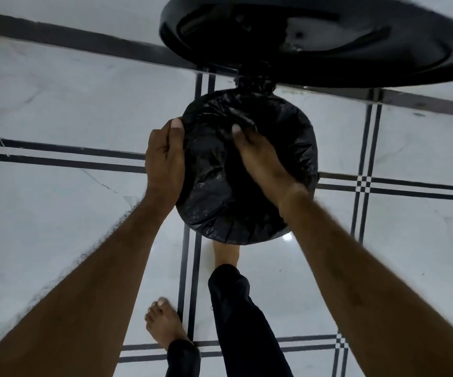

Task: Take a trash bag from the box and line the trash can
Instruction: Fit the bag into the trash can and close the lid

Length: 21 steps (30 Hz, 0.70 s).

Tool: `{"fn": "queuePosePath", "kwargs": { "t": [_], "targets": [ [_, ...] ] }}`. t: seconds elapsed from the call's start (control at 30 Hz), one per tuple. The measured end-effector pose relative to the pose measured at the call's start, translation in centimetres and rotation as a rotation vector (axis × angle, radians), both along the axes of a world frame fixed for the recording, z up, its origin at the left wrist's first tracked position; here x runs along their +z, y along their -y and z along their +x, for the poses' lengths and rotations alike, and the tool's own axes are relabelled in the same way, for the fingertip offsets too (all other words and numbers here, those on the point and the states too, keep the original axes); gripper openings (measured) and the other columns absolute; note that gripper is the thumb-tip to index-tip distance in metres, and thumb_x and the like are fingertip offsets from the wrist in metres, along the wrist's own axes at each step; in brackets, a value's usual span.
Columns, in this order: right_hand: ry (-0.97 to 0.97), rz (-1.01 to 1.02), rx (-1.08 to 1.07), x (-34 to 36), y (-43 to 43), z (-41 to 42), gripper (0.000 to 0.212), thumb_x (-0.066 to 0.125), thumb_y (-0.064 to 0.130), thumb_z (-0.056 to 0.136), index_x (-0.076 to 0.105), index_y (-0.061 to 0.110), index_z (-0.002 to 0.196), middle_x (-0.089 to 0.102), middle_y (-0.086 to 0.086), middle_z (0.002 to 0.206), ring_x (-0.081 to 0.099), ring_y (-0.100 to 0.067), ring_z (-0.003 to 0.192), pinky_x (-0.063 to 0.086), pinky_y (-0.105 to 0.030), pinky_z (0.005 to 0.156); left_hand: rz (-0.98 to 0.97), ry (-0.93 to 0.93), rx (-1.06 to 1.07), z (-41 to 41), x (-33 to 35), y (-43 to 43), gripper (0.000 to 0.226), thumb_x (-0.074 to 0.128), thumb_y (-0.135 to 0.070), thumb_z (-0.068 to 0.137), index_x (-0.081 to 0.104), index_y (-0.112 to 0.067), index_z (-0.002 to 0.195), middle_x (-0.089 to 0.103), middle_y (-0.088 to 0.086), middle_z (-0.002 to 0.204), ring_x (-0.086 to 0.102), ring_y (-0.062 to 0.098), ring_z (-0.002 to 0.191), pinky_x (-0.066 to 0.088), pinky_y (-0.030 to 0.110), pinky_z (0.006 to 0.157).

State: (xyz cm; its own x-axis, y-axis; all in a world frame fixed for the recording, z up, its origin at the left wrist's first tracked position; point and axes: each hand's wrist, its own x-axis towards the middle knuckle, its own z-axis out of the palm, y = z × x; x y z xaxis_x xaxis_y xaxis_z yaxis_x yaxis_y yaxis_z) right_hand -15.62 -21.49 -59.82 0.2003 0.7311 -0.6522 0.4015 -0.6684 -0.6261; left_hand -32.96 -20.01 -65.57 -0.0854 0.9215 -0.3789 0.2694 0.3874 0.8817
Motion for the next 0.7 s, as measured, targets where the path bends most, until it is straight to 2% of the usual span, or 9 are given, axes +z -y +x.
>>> {"fn": "queuePosePath", "kwargs": {
  "t": [0.1, 0.2, 0.27, 0.33, 0.37, 0.47, 0.53, 0.6, 0.7],
  "targets": [
    [0.001, 0.243, 0.067, 3.2, 3.4, -1.5, 0.048, 0.052, 0.054, 0.101, 0.055, 0.036, 0.145, 0.051, 0.008, 0.153, 0.043, -0.01, 0.143, 0.031, -0.029, 0.122, -0.041, 0.019, 0.005, -0.3, -0.3, 0.0, 0.05, 0.037, -0.058, 0.105, 0.063, -0.017, 0.09, 0.065, 0.02, 0.099, 0.058, 0.028, 0.09, 0.051, 0.046, 0.083],
    [-0.042, 0.147, 0.199, 0.8, 3.2, -4.0, 0.056, 0.042, 0.07, 0.096, 0.046, 0.047, 0.147, 0.042, 0.01, 0.159, 0.037, -0.017, 0.15, 0.028, -0.043, 0.125, -0.099, 0.083, 0.011, -0.5, 0.1, 0.1, 0.053, 0.04, -0.057, 0.105, 0.063, -0.011, 0.092, 0.065, 0.024, 0.104, 0.062, 0.033, 0.096, 0.052, 0.058, 0.093],
    [0.008, 0.011, 0.24, -1.6, 1.6, -5.2, 0.064, 0.03, 0.08, 0.09, 0.044, 0.05, 0.145, 0.043, 0.006, 0.16, 0.038, -0.026, 0.149, 0.029, -0.053, 0.122, -0.103, 0.13, 0.025, -0.5, 0.5, 0.1, 0.055, 0.041, -0.053, 0.105, 0.06, -0.004, 0.094, 0.064, 0.025, 0.101, 0.062, 0.033, 0.095, 0.053, 0.055, 0.091],
    [-0.013, -0.133, 0.193, -3.9, 0.4, -5.7, 0.077, 0.026, 0.084, 0.088, 0.049, 0.041, 0.147, 0.047, -0.002, 0.159, 0.042, -0.033, 0.147, 0.03, -0.053, 0.122, -0.088, 0.145, 0.023, -0.4, 0.5, 0.1, 0.055, 0.042, -0.051, 0.105, 0.054, -0.001, 0.089, 0.058, 0.019, 0.089, 0.055, 0.024, 0.086, 0.05, 0.047, 0.081],
    [-0.019, -0.217, 0.179, -4.7, -0.1, -5.7, 0.081, 0.026, 0.082, 0.091, 0.051, 0.032, 0.15, 0.047, -0.008, 0.159, 0.042, -0.034, 0.147, 0.03, -0.05, 0.123, -0.093, 0.137, 0.026, -0.4, 0.3, 0.1, 0.052, 0.042, -0.053, 0.105, 0.053, -0.006, 0.084, 0.054, 0.013, 0.087, 0.053, 0.021, 0.085, 0.047, 0.043, 0.079],
    [0.008, -0.403, 0.202, -6.2, -1.5, -5.3, 0.074, 0.027, 0.064, 0.104, 0.042, 0.014, 0.156, 0.039, -0.016, 0.163, 0.037, -0.036, 0.15, 0.026, -0.038, 0.124, -0.098, 0.108, 0.042, -0.3, -0.1, 0.0, 0.043, 0.043, -0.058, 0.103, 0.052, -0.025, 0.078, 0.052, 0.006, 0.089, 0.051, 0.02, 0.088, 0.045, 0.039, 0.081],
    [-0.001, -0.351, 0.169, -5.5, -1.7, -4.7, 0.064, 0.031, 0.054, 0.108, 0.045, 0.013, 0.155, 0.043, -0.015, 0.161, 0.04, -0.034, 0.148, 0.028, -0.036, 0.123, -0.081, 0.083, 0.026, -0.3, -0.1, -0.1, 0.045, 0.041, -0.057, 0.104, 0.047, -0.023, 0.075, 0.049, 0.005, 0.085, 0.049, 0.021, 0.085, 0.044, 0.04, 0.079],
    [-0.032, -0.191, 0.097, -2.6, -0.5, -3.9, 0.054, 0.04, 0.05, 0.108, 0.056, 0.017, 0.147, 0.055, -0.011, 0.153, 0.048, -0.031, 0.142, 0.034, -0.035, 0.12, -0.068, 0.083, 0.023, -0.2, 0.0, -0.1, 0.045, 0.04, -0.053, 0.105, 0.043, -0.022, 0.073, 0.046, 0.003, 0.08, 0.046, 0.021, 0.08, 0.041, 0.041, 0.074],
    [0.003, -0.012, 0.192, 2.8, 3.6, -3.0, 0.038, 0.045, 0.051, 0.105, 0.063, 0.036, 0.135, 0.061, 0.004, 0.145, 0.053, -0.019, 0.136, 0.037, -0.034, 0.117, -0.058, 0.053, 0.022, -0.1, 0.2, -0.2, 0.043, 0.039, -0.053, 0.105, 0.041, -0.029, 0.069, 0.046, 0.001, 0.078, 0.044, 0.02, 0.079, 0.04, 0.039, 0.072]
  ]
}}
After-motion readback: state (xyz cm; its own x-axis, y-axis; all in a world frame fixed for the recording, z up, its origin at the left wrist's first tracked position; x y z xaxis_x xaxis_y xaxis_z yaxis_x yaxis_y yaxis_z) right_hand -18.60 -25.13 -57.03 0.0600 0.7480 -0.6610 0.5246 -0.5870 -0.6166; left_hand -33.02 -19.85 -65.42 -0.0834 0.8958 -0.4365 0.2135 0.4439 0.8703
